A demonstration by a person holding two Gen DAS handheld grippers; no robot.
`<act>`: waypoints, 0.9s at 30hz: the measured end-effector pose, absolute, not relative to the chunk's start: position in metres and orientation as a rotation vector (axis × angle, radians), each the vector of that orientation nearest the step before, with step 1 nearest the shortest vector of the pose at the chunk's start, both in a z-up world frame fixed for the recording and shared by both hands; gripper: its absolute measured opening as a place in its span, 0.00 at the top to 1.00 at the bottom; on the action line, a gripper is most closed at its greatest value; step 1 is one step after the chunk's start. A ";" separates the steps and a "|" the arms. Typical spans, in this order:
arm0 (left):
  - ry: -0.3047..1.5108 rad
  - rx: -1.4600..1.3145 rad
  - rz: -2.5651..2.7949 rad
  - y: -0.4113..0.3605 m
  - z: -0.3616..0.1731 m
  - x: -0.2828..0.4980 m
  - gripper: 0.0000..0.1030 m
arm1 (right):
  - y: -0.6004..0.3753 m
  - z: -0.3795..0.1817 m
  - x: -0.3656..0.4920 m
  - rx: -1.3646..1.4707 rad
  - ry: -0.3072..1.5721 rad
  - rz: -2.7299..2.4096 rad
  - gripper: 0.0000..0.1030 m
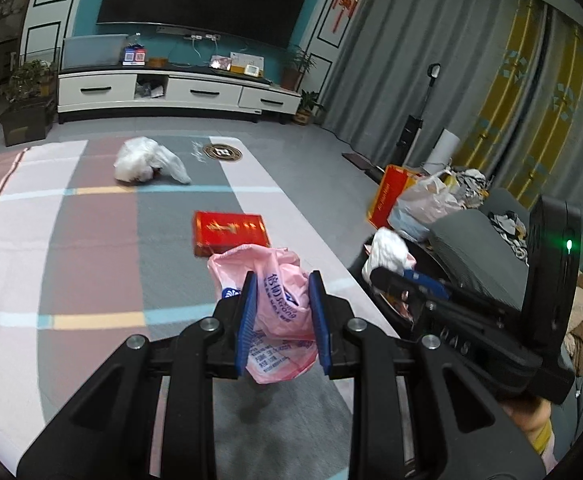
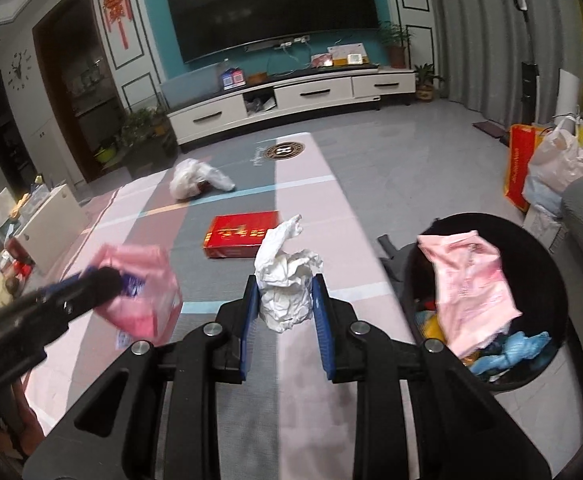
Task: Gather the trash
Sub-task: 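Carry the pink bag and white tissue over the black bin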
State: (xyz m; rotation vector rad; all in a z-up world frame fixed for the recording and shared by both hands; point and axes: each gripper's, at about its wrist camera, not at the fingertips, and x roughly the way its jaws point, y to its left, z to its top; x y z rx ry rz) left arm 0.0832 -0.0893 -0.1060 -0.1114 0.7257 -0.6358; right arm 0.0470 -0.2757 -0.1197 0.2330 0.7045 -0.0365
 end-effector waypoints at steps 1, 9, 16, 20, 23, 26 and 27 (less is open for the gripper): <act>0.727 -0.106 -0.639 -0.093 -0.106 0.081 0.74 | -0.280 -0.119 0.044 0.236 0.702 -0.040 0.74; 0.742 -0.062 -0.683 -0.131 -0.105 0.069 0.74 | -0.314 -0.118 0.030 0.258 0.682 -0.093 0.73; 0.752 -0.021 -0.712 -0.170 -0.106 0.067 0.73 | -0.342 -0.117 0.015 0.274 0.668 -0.141 0.73; 0.758 0.008 -0.726 -0.193 -0.108 0.066 0.73 | -0.358 -0.118 0.006 0.283 0.664 -0.166 0.73; 0.759 0.029 -0.736 -0.209 -0.110 0.067 0.73 | -0.371 -0.120 0.001 0.299 0.670 -0.184 0.73; 0.763 0.046 -0.752 -0.223 -0.111 0.067 0.73 | -0.384 -0.122 -0.005 0.311 0.671 -0.203 0.73; 0.763 0.050 -0.756 -0.228 -0.112 0.067 0.73 | -0.387 -0.122 -0.006 0.315 0.671 -0.207 0.73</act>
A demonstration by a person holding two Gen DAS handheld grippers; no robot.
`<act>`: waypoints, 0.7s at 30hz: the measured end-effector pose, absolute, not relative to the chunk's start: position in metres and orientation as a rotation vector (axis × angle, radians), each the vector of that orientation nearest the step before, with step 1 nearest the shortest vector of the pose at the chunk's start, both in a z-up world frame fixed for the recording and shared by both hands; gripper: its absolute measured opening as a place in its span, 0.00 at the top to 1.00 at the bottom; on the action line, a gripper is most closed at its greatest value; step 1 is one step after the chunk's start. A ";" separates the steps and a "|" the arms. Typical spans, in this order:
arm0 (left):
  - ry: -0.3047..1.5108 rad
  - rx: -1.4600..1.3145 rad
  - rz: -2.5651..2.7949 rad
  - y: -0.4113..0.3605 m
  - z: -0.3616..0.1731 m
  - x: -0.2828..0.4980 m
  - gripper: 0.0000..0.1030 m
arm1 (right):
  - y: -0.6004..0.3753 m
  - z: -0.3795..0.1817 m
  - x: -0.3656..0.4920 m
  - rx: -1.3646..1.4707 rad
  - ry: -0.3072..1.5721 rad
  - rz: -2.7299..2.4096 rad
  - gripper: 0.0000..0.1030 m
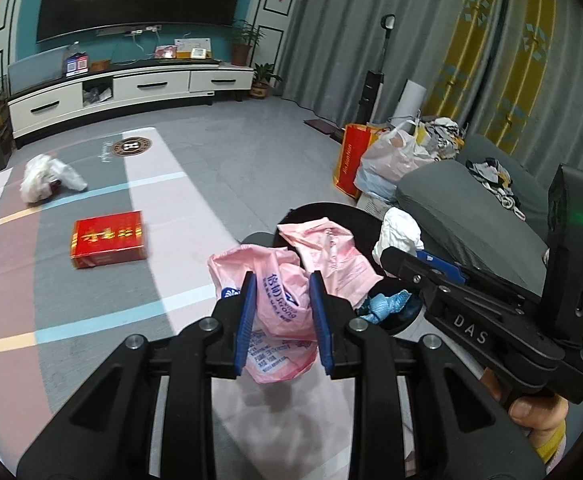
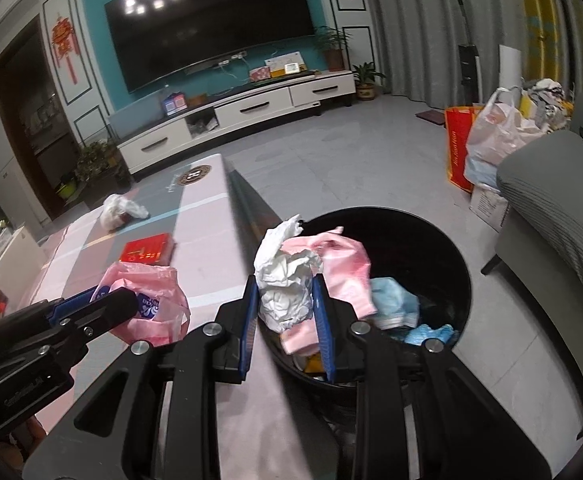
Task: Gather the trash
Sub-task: 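Carry the pink bag and white tissue over the black bin, then lower the pink bag and white tissue into the black bin with both tools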
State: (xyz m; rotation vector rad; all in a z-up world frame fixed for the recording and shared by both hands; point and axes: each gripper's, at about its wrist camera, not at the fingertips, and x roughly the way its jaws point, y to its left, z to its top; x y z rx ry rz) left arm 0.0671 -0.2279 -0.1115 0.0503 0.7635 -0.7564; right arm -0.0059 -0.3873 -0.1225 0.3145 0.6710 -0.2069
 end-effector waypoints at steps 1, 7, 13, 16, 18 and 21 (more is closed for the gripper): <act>0.764 0.056 -0.762 -0.233 -0.112 0.067 0.73 | -0.392 -0.124 -0.008 0.319 0.670 -0.213 0.73; 0.767 0.090 -0.791 -0.264 -0.114 0.065 0.72 | -0.412 -0.125 -0.017 0.336 0.664 -0.246 0.73; 0.765 0.105 -0.811 -0.287 -0.114 0.066 0.72 | -0.430 -0.131 -0.023 0.369 0.672 -0.272 0.73; 0.774 0.108 -0.820 -0.297 -0.116 0.067 0.72 | -0.439 -0.132 -0.027 0.385 0.670 -0.282 0.73; 0.780 0.111 -0.827 -0.305 -0.118 0.068 0.72 | -0.445 -0.134 -0.029 0.395 0.673 -0.289 0.73; 0.784 0.120 -0.837 -0.314 -0.120 0.066 0.71 | -0.451 -0.134 -0.031 0.412 0.675 -0.294 0.73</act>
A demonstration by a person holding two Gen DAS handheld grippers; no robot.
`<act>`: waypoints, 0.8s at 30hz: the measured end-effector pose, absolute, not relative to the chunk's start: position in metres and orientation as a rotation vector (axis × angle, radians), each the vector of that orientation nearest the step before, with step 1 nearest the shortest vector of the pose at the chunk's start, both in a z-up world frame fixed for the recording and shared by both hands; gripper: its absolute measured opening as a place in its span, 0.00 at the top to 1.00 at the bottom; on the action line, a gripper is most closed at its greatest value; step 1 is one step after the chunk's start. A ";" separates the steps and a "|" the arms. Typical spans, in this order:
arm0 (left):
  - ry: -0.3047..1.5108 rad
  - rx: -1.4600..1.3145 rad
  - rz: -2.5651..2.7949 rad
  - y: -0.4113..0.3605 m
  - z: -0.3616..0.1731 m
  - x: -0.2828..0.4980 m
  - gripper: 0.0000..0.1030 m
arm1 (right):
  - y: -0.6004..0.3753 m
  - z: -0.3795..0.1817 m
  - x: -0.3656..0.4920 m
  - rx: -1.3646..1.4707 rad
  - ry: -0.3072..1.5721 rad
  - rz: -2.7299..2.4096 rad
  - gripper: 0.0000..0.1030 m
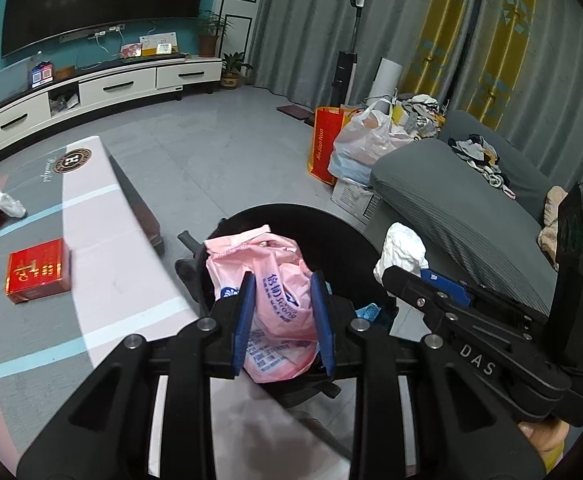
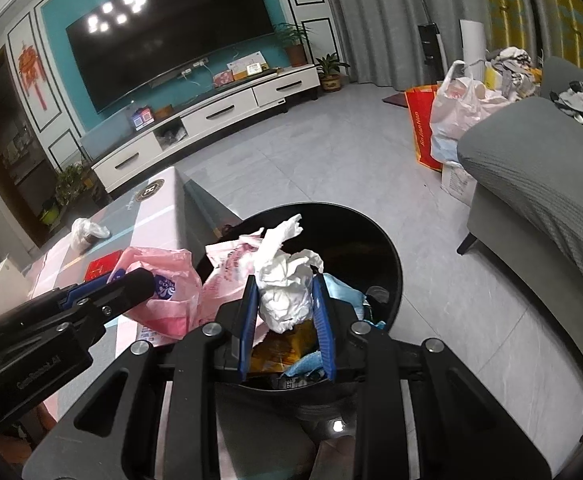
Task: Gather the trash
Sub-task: 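Lower the pink bag and white tissue into the black bin with both tools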
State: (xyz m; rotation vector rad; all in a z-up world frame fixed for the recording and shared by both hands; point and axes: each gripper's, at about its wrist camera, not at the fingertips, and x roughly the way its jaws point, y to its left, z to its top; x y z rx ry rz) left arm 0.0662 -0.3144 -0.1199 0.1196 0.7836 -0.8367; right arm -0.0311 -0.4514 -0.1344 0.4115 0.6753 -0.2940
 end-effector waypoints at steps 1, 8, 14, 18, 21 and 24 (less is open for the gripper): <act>0.784 0.123 -0.838 -0.316 -0.120 0.065 0.71 | -0.453 -0.134 -0.032 0.415 0.675 -0.296 0.73; 0.803 0.144 -0.849 -0.332 -0.130 0.069 0.71 | -0.469 -0.142 -0.033 0.464 0.691 -0.308 0.73; 0.834 0.129 -0.873 -0.343 -0.139 0.078 0.70 | -0.495 -0.157 -0.028 0.584 0.718 -0.319 0.73; 0.845 0.117 -0.881 -0.351 -0.140 0.083 0.70 | -0.504 -0.161 -0.023 0.633 0.718 -0.320 0.73; 0.846 0.119 -0.884 -0.360 -0.142 0.086 0.70 | -0.506 -0.164 -0.020 0.649 0.724 -0.314 0.73; 0.847 0.112 -0.891 -0.366 -0.142 0.089 0.70 | -0.505 -0.166 -0.015 0.643 0.739 -0.318 0.73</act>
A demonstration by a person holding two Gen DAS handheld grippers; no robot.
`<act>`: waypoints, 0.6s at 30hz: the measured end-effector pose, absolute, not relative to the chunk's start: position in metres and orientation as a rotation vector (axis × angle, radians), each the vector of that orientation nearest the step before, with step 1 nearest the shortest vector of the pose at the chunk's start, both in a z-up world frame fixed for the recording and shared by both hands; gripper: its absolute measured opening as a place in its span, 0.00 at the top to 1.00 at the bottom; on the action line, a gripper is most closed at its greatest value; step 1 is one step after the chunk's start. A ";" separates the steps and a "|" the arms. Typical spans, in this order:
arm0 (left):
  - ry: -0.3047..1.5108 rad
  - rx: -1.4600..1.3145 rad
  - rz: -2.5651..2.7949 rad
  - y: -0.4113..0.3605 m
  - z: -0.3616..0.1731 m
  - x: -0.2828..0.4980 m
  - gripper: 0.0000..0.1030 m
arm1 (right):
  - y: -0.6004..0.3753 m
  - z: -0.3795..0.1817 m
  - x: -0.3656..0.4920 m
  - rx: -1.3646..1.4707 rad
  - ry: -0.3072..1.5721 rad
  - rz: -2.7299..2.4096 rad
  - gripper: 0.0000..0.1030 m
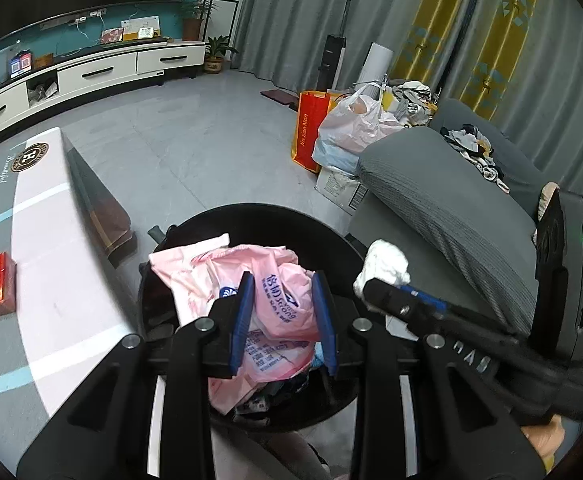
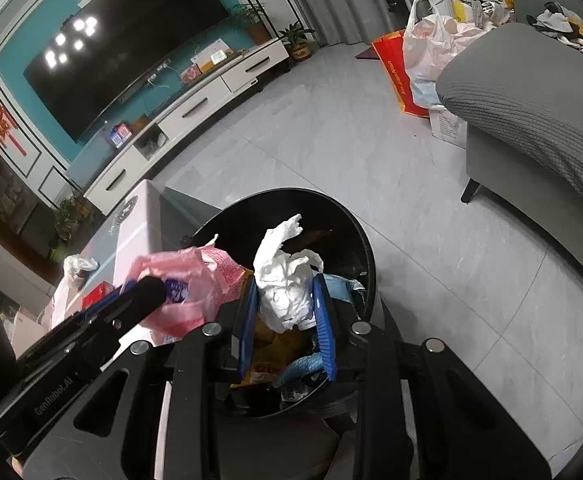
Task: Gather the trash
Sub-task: 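Lower the pink bag and white tissue into the black bin with both tools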
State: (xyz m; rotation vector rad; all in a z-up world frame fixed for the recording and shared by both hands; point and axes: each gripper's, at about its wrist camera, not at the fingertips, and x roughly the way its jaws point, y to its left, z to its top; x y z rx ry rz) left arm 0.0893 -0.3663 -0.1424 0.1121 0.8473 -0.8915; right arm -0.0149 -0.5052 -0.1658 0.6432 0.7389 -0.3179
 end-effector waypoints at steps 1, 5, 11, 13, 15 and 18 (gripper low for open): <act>0.848 0.109 -0.892 -0.368 -0.142 0.090 0.70 | -0.505 -0.166 -0.014 0.643 0.742 -0.320 0.73; 0.840 0.105 -0.880 -0.377 -0.142 0.097 0.70 | -0.509 -0.167 -0.013 0.646 0.749 -0.329 0.73; 0.858 0.143 -0.859 -0.390 -0.152 0.105 0.70 | -0.507 -0.174 -0.005 0.626 0.792 -0.334 0.73; 0.869 0.151 -0.862 -0.392 -0.156 0.105 0.70 | -0.504 -0.173 -0.004 0.615 0.796 -0.329 0.73; 0.884 0.155 -0.866 -0.395 -0.160 0.107 0.70 | -0.502 -0.173 -0.003 0.605 0.804 -0.328 0.73; 0.898 0.148 -0.866 -0.395 -0.162 0.109 0.70 | -0.499 -0.174 -0.001 0.585 0.813 -0.332 0.73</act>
